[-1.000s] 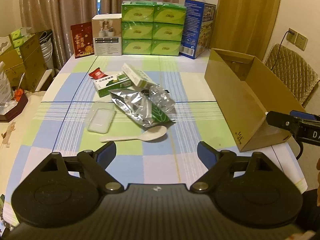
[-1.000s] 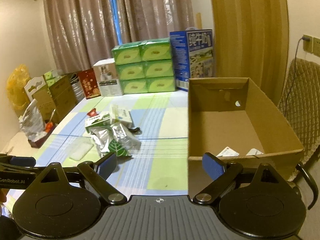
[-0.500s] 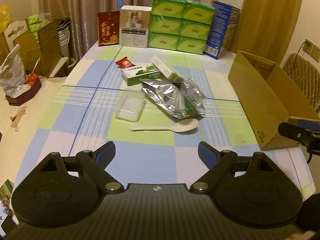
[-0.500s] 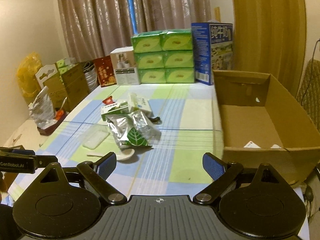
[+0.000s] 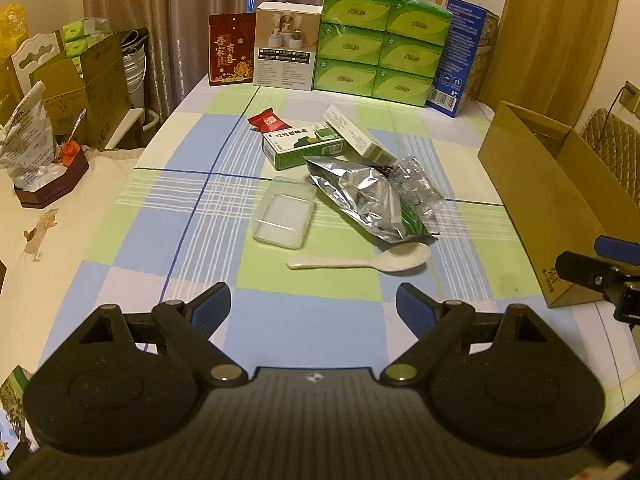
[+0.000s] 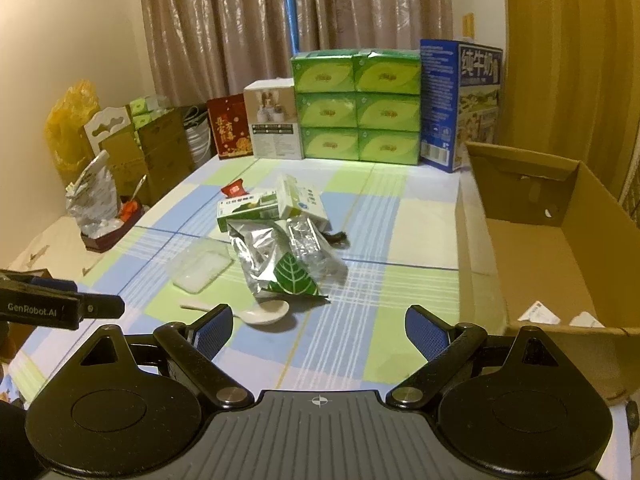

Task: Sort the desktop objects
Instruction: 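Withdraw both open tools from the box back over the table, then grasp the clear plastic bag with the right tool while the left tool grasps the clear container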

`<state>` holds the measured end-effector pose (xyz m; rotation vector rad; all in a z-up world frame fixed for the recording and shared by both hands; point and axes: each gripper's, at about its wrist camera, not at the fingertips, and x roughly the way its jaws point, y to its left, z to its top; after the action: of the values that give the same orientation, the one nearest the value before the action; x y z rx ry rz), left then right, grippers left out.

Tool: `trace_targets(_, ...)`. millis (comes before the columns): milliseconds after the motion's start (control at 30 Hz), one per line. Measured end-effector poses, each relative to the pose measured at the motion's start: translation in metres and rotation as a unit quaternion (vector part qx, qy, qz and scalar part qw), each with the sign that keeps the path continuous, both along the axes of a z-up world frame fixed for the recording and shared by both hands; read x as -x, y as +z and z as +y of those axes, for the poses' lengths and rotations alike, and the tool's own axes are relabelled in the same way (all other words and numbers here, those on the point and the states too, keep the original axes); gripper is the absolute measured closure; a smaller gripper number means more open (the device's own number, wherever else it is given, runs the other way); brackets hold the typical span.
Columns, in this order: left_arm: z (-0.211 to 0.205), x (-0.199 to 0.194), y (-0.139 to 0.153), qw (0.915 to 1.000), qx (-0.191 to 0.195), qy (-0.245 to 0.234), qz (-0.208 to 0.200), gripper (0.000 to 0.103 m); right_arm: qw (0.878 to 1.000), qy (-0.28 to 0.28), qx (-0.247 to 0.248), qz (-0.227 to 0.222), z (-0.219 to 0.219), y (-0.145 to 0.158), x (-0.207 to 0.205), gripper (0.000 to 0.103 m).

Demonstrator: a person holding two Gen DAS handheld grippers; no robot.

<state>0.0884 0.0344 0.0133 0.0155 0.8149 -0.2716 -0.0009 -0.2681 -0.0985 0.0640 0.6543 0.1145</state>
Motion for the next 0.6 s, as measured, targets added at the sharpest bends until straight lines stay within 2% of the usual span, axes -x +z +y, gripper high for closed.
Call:
trace_targets(333, 0.002, -0.034, -0.021, 0.9999, -0.012, -0.011, 0.005, 0.016, 1.0, 0.01, 0.005, 0.023, 0.005, -0.026, -0.029, 0.013)
trace_targets(600, 0.004, -0.069, -0.04, 0.9996, -0.018, -0.022, 0.005, 0.016, 0.999, 0.025, 0.024, 0.022, 0.009, -0.042, -0.063, 0.013)
